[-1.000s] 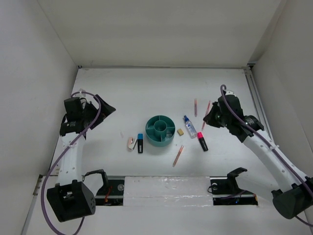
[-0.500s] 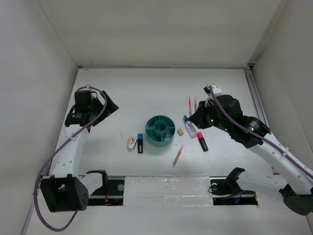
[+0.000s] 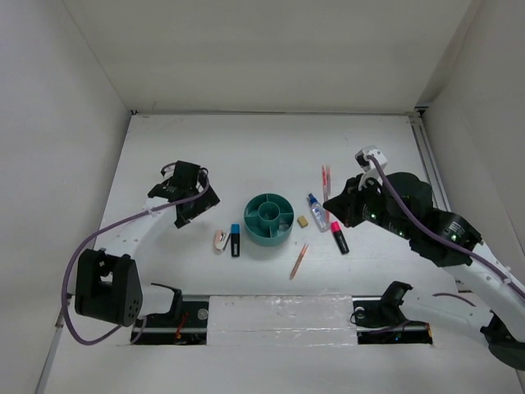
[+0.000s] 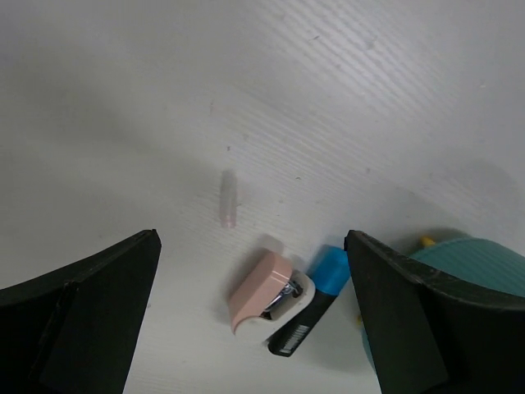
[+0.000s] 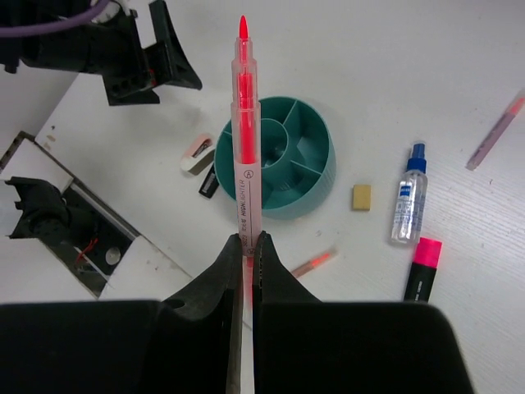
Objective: Sort the stationery into containers
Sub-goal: Close the pen cap on the pen.
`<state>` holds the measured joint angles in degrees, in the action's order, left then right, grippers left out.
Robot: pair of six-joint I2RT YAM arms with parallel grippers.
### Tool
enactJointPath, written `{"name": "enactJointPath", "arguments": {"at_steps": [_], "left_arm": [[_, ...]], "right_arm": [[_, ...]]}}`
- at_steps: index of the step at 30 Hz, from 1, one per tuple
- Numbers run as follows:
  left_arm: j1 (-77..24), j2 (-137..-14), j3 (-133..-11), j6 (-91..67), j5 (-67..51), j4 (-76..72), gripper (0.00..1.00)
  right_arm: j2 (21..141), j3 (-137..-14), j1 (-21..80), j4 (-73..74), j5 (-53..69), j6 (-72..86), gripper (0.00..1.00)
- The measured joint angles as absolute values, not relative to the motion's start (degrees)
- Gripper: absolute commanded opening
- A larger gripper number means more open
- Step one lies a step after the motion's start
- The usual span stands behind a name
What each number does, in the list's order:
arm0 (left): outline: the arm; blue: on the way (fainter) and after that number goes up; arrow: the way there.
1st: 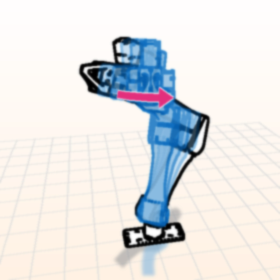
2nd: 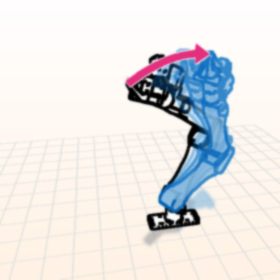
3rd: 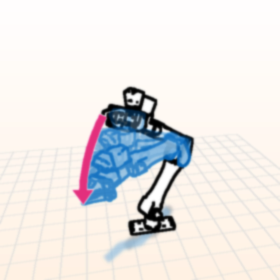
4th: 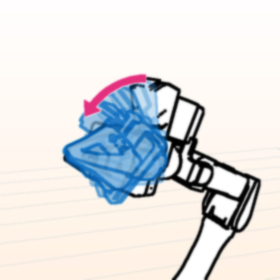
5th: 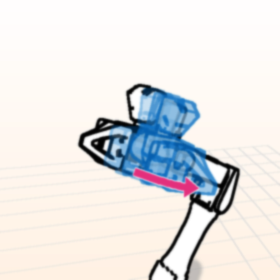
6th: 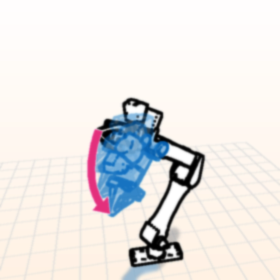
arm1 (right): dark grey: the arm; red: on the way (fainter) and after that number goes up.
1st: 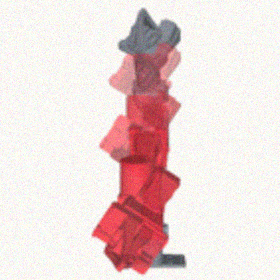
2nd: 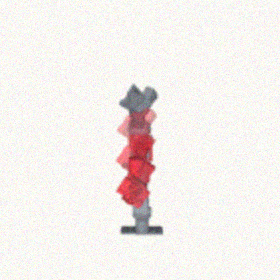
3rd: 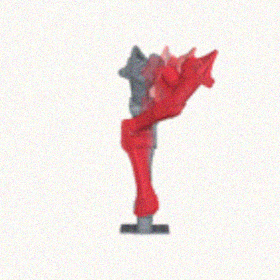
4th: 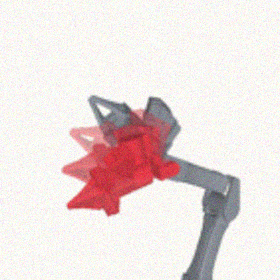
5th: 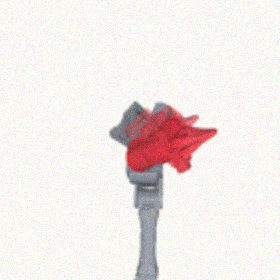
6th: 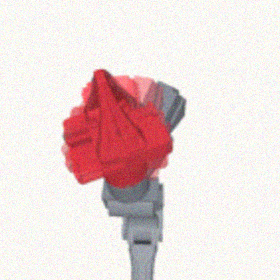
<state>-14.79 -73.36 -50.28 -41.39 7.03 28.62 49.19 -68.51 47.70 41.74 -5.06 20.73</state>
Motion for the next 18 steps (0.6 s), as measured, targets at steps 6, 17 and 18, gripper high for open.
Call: {"name": "enactJointPath", "arguments": {"at_steps": [6, 17, 18], "left_arm": [[-14.8, -75.5, -46.7, -43.7, 9.1, 28.4, 0.82], [-14.8, -82.4, -46.5, -44.4, 9.5, 27.3, 0.57], [-14.8, -83.4, -46.5, -44.4, 9.5, 27.3, 0.57]], "right_arm": [[47.4, -67.7, 47.7, 42.0, -5.1, 19.9, 0.0], [47.2, -64.3, 47.9, 42.0, -4.0, 19.3, 0.0], [47.1, -64.3, 48.0, 42.0, -3.9, 19.3, 0.0]]}}
